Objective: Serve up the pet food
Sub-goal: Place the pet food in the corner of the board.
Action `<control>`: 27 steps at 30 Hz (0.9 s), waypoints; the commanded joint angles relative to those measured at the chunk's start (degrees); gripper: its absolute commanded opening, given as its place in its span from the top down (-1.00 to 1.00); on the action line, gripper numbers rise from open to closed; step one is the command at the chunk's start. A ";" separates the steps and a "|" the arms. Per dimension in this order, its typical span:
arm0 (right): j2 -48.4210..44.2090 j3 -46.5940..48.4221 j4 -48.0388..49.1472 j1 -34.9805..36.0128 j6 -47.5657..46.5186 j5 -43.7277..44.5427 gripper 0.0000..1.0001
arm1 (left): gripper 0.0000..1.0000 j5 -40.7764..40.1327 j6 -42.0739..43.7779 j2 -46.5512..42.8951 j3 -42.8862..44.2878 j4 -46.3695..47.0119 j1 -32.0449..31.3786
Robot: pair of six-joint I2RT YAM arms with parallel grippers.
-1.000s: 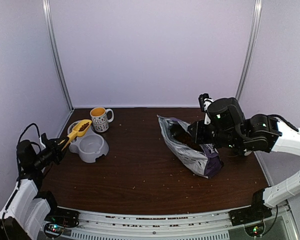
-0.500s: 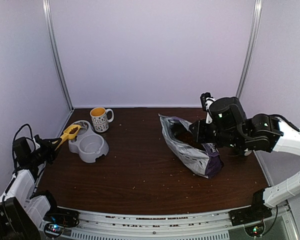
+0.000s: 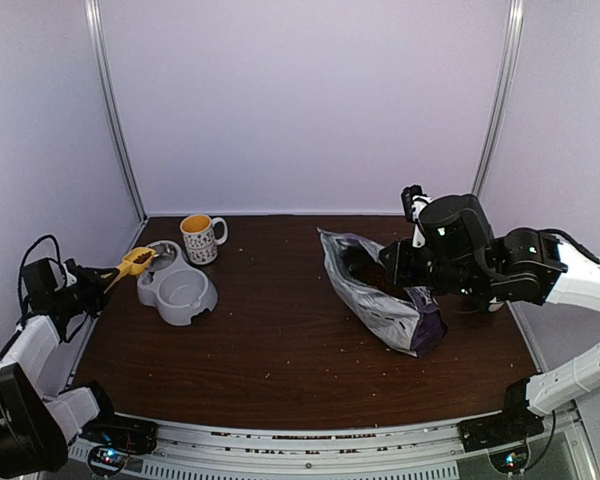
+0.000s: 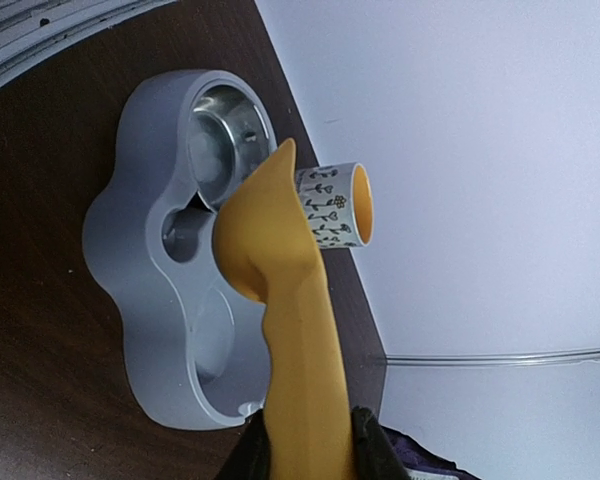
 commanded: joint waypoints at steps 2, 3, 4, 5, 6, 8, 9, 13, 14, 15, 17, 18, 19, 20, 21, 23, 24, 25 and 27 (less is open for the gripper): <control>-2.13 -0.60 1.05 -0.06 -0.32 1.97 1.00 | 0.78 -1.18 6.33 3.33 5.95 -2.99 0.47; -2.18 -0.63 0.92 -0.07 -0.41 2.05 1.00 | 0.78 -1.25 7.14 3.91 6.74 -3.85 0.47; -2.29 -0.58 0.81 -0.07 -0.48 2.18 1.00 | 0.78 -1.40 8.01 4.47 7.47 -4.81 0.47; -2.38 -0.66 0.81 -0.08 -0.52 2.21 1.00 | 0.78 -1.62 8.88 5.03 8.44 -5.69 0.47; -2.44 -0.64 0.72 -0.07 -0.60 2.29 1.00 | 0.78 -2.00 9.80 5.58 9.14 -7.01 0.47; -2.57 -0.70 0.59 -0.12 -0.69 2.34 1.00 | 0.78 -2.68 12.38 6.93 10.51 -9.10 0.47; -2.65 -0.67 0.58 -0.11 -0.70 2.34 1.00 | 0.78 -2.87 13.44 7.73 11.21 -10.05 0.47; -2.84 -0.80 0.54 -0.16 -0.79 2.35 1.00 | 0.78 -3.11 17.38 10.50 14.11 -13.62 0.47; -2.84 -0.88 0.42 -0.16 -0.79 2.35 1.00 | 0.78 -3.48 18.56 11.10 15.07 -14.87 0.47; -2.84 -0.89 0.49 -0.16 -0.79 2.35 1.00 | 0.78 -3.91 19.68 11.52 15.97 -15.98 0.47; -2.84 -0.94 0.54 -0.14 -0.79 2.19 1.00 | 0.78 -4.66 21.91 12.86 17.69 -17.91 0.48; -2.77 -0.91 0.58 -0.14 -0.79 2.16 1.00 | 0.78 -5.07 22.94 13.54 18.52 -18.93 0.47; -2.76 -0.94 0.66 -0.13 -0.79 2.10 1.00 | 0.78 -5.49 24.11 14.25 19.39 -19.92 0.47; -2.61 -0.89 0.79 -0.16 -0.82 1.95 1.00 | 0.78 -5.60 25.44 15.02 20.51 -20.99 0.54; -2.52 -0.80 0.84 -0.14 -0.86 1.83 1.00 | 0.78 -5.65 26.26 15.72 21.21 -21.78 0.48; -2.28 -0.67 0.86 -0.16 -0.87 1.59 1.00 | 0.78 -5.72 27.73 16.99 22.62 -22.94 0.49; -2.19 -0.63 0.92 -0.13 -0.87 1.55 1.00 | 0.79 -5.85 28.45 17.55 23.33 -23.61 0.49; -2.16 -0.59 0.93 -0.15 -0.81 1.55 1.00 | 0.79 -5.91 29.04 18.02 23.96 -24.16 0.47; -2.06 -0.59 1.02 -0.16 -0.87 1.46 1.00 | 0.79 -5.99 29.97 18.74 24.95 -25.04 0.47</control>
